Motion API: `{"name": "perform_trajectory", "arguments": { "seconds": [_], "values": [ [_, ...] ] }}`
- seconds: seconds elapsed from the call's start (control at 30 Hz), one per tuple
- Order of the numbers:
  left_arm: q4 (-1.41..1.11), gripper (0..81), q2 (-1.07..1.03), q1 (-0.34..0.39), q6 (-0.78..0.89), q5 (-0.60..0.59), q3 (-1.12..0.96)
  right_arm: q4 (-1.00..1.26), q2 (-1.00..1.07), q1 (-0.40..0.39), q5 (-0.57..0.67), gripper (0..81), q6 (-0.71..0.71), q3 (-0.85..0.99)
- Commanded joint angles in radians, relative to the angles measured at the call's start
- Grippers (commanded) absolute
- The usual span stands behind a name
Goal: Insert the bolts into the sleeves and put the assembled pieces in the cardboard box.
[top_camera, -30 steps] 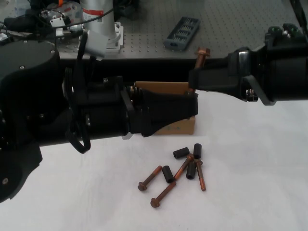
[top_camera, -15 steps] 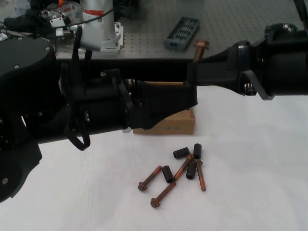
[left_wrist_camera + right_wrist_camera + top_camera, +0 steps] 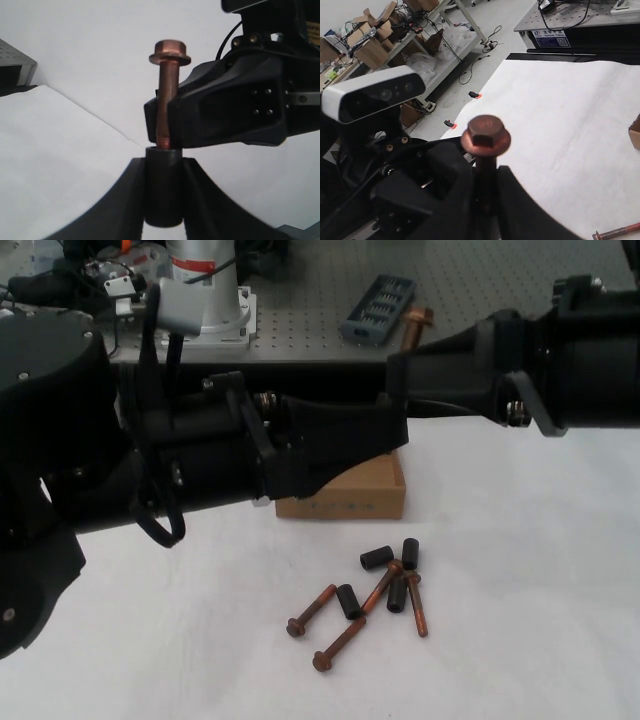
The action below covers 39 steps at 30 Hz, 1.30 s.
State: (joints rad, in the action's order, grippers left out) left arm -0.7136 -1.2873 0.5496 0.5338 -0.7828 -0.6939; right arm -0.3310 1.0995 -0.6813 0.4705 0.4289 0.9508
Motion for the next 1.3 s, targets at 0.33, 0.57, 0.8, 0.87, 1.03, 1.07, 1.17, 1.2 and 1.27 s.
{"name": "perform_trajectory", "arguments": {
  "seconds": [0.33, 0.57, 0.8, 0.87, 1.03, 1.07, 1.17, 1.2, 1.27],
  "values": [
    [-0.073, 0.6, 0.01, -0.007, 0.014, 0.046, -0.022, -0.051, -0.005, -0.007, 0.011, 41.0, 0.012, -0.008],
    [0.015, 0.6, 0.01, -0.008, -0.062, 0.094, -0.024, -0.114, -0.044, -0.001, 0.041, 40.9, -0.011, -0.006],
    [0.348, 0.6, -0.074, -0.041, -0.298, 0.116, -0.162, -0.37, -0.146, 0.074, -0.032, 40.9, -0.213, -0.006],
    [0.427, 0.6, -0.139, -0.054, -0.336, 0.121, -0.23, -0.464, -0.169, 0.102, -0.092, 40.5, -0.293, -0.006],
    [0.555, 0.6, -0.336, -0.102, -0.36, 0.155, -0.43, -0.651, -0.192, 0.155, -0.25, 28.3, -0.466, -0.008],
    [0.569, 0.6, -0.371, -0.109, -0.36, 0.171, -0.463, -0.677, -0.192, 0.165, -0.271, 24.8, -0.487, -0.008],
    [0.638, 0.6, -0.499, -0.13, -0.36, 0.211, -0.592, -0.725, -0.192, 0.192, -0.311, 13.9, -0.55, -0.008],
    [0.676, 0.6, -0.541, -0.136, -0.36, 0.233, -0.639, -0.735, -0.192, 0.196, -0.318, 10.6, -0.568, -0.008],
    [0.747, 0.6, -0.617, -0.144, -0.364, 0.276, -0.722, -0.748, -0.192, 0.204, -0.327, 1.3, -0.6, -0.008]
  ]
}}
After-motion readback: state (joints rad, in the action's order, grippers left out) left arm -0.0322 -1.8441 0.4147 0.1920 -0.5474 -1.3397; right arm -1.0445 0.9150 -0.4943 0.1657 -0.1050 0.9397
